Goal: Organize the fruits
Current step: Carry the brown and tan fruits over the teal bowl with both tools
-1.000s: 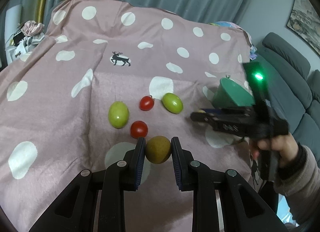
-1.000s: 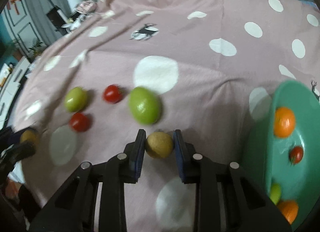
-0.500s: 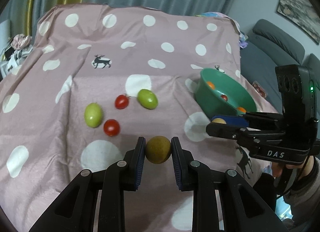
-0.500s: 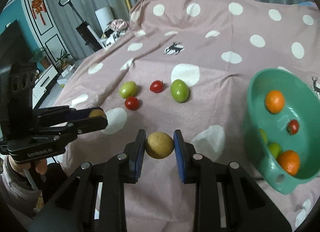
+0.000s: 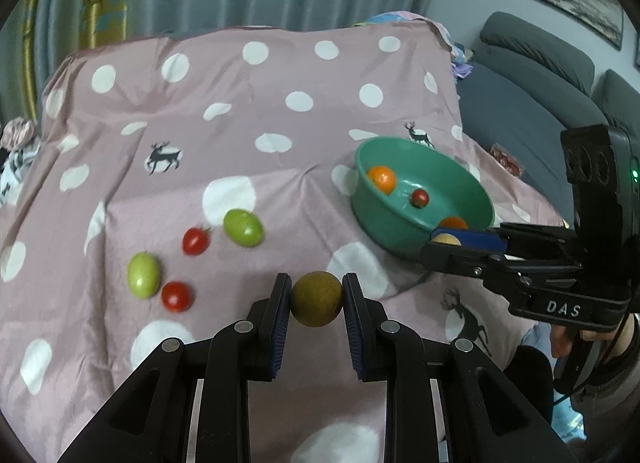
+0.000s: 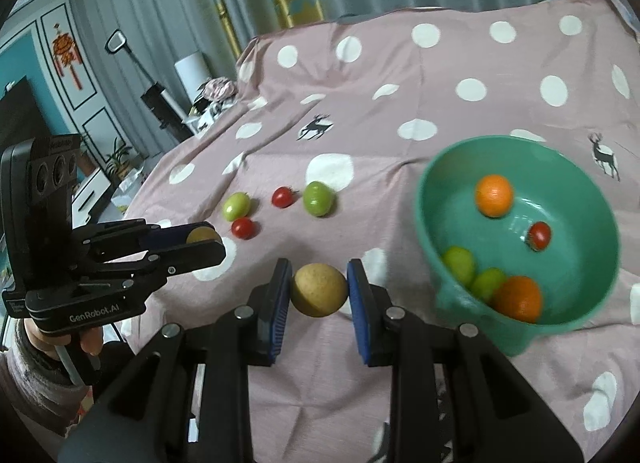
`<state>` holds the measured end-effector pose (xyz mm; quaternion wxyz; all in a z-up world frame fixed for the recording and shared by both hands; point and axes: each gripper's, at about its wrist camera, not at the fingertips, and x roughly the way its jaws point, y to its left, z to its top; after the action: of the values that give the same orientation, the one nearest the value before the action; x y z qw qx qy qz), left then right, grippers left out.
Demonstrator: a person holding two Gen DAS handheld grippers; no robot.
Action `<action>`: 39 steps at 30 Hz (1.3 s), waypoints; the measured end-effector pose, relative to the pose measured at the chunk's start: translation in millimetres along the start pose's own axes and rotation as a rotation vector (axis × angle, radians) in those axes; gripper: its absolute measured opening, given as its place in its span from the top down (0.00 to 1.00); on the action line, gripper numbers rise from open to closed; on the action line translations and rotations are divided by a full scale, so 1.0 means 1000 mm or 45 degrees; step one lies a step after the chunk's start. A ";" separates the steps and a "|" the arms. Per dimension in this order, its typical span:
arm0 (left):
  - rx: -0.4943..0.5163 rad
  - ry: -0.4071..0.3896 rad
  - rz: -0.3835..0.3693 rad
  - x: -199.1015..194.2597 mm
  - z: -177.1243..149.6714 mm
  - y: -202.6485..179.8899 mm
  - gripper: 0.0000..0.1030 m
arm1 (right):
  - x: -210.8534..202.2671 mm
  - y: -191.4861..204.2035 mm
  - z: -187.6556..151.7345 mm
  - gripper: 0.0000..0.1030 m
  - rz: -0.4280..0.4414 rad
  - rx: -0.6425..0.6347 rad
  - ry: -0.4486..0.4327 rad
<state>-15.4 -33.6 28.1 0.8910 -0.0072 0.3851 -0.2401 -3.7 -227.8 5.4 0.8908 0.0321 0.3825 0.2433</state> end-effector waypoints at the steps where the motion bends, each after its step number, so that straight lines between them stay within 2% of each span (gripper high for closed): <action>1: 0.011 -0.001 -0.001 0.002 0.003 -0.004 0.75 | -0.003 -0.004 -0.001 0.72 -0.006 0.010 -0.009; 25: 0.279 0.027 -0.038 0.064 0.056 -0.089 0.75 | -0.043 -0.082 -0.013 0.72 -0.122 0.204 -0.152; 39: 0.354 0.091 -0.043 0.101 0.067 -0.112 0.75 | -0.042 -0.105 -0.016 0.72 -0.147 0.265 -0.170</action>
<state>42.9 -188.1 28.7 0.8651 0.1184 0.3793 -0.3062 3.7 -341.7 -3.8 0.9186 0.1185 0.3466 0.1481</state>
